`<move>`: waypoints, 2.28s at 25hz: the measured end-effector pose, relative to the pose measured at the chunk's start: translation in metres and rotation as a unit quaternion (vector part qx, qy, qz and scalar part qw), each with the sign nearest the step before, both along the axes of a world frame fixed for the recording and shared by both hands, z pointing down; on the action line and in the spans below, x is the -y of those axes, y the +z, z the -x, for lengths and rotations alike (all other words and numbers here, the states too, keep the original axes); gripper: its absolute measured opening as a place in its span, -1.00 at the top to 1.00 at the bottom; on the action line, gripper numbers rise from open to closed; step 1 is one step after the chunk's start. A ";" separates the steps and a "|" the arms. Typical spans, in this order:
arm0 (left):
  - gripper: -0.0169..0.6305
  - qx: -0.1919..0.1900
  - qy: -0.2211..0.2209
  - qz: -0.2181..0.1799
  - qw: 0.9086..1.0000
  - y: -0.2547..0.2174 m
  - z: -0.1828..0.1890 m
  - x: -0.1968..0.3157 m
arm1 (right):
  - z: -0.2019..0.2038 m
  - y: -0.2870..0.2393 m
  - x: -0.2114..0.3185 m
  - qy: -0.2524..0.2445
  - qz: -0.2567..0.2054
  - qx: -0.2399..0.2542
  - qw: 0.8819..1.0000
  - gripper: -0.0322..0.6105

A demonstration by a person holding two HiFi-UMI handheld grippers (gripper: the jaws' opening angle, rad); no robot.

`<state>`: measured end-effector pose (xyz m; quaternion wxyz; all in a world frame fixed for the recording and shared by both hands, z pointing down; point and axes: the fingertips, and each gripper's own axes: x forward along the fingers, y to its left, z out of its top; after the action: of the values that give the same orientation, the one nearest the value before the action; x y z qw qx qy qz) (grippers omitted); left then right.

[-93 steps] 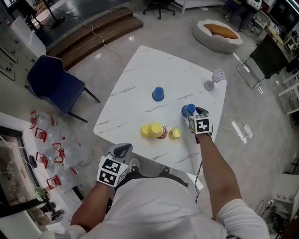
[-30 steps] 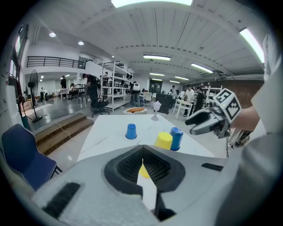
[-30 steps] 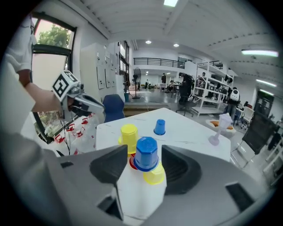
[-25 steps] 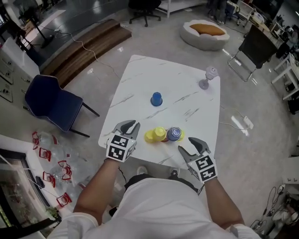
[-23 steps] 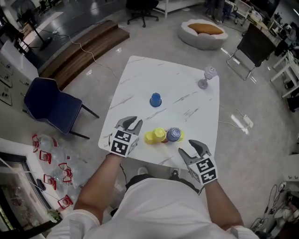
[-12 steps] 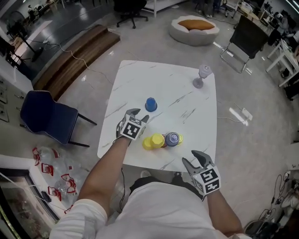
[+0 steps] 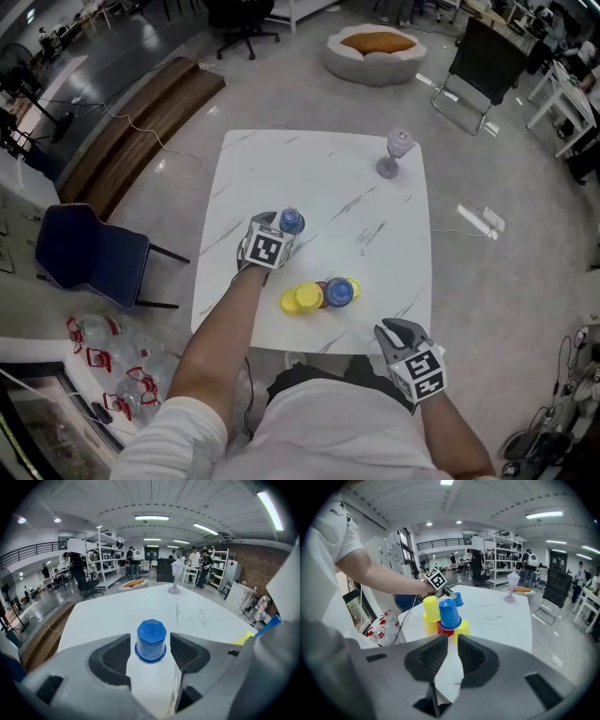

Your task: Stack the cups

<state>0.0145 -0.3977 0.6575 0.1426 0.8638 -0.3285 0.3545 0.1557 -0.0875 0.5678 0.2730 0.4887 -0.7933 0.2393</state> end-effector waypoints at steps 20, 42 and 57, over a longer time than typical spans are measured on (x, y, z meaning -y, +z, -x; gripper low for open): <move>0.25 -0.016 0.024 -0.041 0.999 -0.040 -0.003 -0.003 | -0.013 0.013 -0.014 0.017 0.020 0.001 1.000 0.88; 0.25 -0.027 0.181 -0.016 0.983 -0.180 -0.026 -0.199 | 0.037 -0.006 0.004 -0.075 -0.022 0.019 0.997 0.88; 0.23 0.003 0.177 -0.005 0.984 -0.151 -0.040 -0.220 | 0.021 -0.002 0.003 -0.092 -0.026 0.030 0.995 0.88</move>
<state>0.0549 -0.1772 0.5067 0.0721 0.9080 -0.1723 0.3750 0.1343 -0.0904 0.5654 0.2577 0.4130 -0.8487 0.2068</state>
